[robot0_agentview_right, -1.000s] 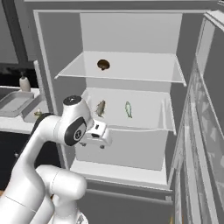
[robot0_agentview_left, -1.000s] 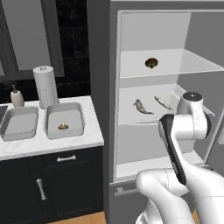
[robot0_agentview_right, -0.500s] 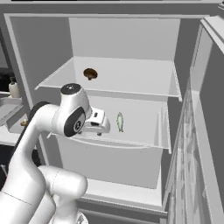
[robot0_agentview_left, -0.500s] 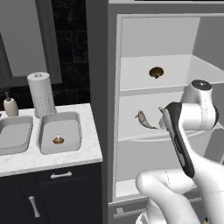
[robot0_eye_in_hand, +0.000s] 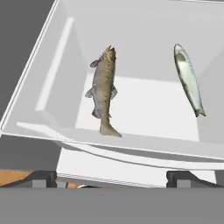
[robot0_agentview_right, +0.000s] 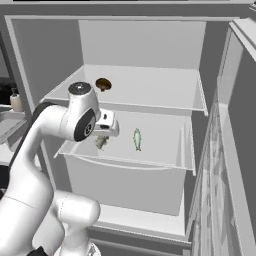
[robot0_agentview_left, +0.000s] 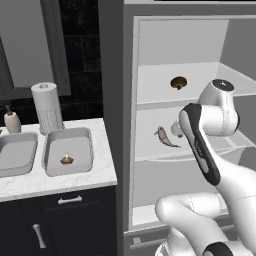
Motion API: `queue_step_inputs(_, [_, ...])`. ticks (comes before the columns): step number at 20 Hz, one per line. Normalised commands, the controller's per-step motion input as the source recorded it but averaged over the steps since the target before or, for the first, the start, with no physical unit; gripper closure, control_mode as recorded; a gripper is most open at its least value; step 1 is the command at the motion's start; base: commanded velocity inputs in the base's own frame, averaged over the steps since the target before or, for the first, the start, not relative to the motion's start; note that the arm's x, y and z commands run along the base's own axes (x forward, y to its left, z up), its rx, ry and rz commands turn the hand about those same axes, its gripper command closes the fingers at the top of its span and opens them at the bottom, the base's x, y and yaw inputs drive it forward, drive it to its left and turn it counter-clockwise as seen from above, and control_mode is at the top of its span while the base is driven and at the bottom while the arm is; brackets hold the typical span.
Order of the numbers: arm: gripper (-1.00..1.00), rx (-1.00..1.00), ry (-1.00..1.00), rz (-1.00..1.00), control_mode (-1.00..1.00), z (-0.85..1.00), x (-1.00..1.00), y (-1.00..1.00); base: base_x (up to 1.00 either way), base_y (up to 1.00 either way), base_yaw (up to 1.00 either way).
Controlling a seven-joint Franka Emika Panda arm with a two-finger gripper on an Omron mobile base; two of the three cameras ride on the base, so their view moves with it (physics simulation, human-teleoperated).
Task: Place one mushroom and one fish in each tupperware on the nearby counter, to pack two identical lunches.
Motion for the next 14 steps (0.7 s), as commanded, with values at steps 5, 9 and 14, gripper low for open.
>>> queue_step_inputs(5, [-1.0,0.0,-0.21,-0.1,-1.0,-0.62,0.29,0.4,0.0,0.0,0.0])
queue_step_inputs(9, [-1.0,0.0,-0.07,-0.1,-1.0,-0.32,0.64,0.13,0.0,0.0,0.0])
queue_step_inputs(14, [-1.0,0.0,0.0,-0.02,-1.0,-0.09,0.67,0.01,0.0,0.0,0.0])
